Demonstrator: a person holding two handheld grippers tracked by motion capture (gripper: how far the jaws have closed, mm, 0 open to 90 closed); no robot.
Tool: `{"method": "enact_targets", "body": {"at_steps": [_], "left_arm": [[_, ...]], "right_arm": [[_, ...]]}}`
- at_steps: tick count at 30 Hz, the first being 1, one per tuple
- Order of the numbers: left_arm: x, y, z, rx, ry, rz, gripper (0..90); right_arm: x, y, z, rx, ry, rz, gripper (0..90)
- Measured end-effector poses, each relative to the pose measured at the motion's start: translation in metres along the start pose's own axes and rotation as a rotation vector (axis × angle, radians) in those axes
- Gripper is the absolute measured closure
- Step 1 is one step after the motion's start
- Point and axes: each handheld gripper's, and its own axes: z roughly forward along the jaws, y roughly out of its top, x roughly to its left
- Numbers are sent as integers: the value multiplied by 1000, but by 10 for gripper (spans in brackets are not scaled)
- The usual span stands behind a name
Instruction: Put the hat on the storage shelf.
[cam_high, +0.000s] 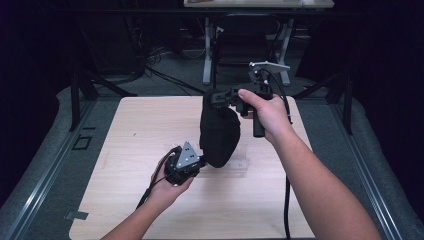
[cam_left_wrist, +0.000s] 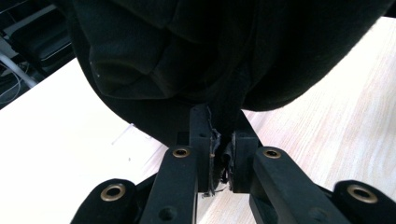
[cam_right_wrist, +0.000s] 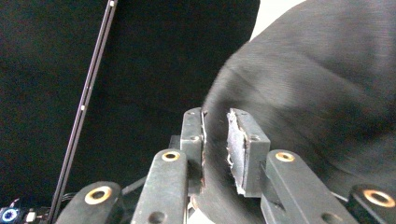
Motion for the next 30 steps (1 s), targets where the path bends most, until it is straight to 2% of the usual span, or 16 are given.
{"method": "enact_targets", "body": {"at_steps": [5, 8, 12, 13, 20, 24, 26, 29, 30], "left_arm": [[4, -1, -2, -3, 7, -7, 846], [4, -3, -3, 4, 13, 13, 847], [5, -5, -3, 2, 9, 14, 847], [7, -6, -4, 0, 10, -2, 847], [14, -12, -6, -2, 12, -35, 846], [17, -25, -6, 9, 0, -64, 846], [18, -30, -4, 4, -8, -93, 846], [20, -33, -3, 0, -15, -113, 846], [21, -37, 0, -5, -23, -137, 846]], "right_arm": [[-1, -1, -8, -4, 4, 0, 746], [-1, -2, -12, 1, -5, -3, 746], [-1, -3, -15, 3, -8, -9, 746], [-1, -4, -17, 6, -11, -11, 746], [1, -8, -21, 2, -18, -19, 744], [0, -9, -24, 2, -16, -22, 745], [-1, -10, -25, -3, -17, -20, 745], [-4, -9, -27, -3, -20, -19, 744], [-5, -9, -27, -3, -23, -19, 745]]}}
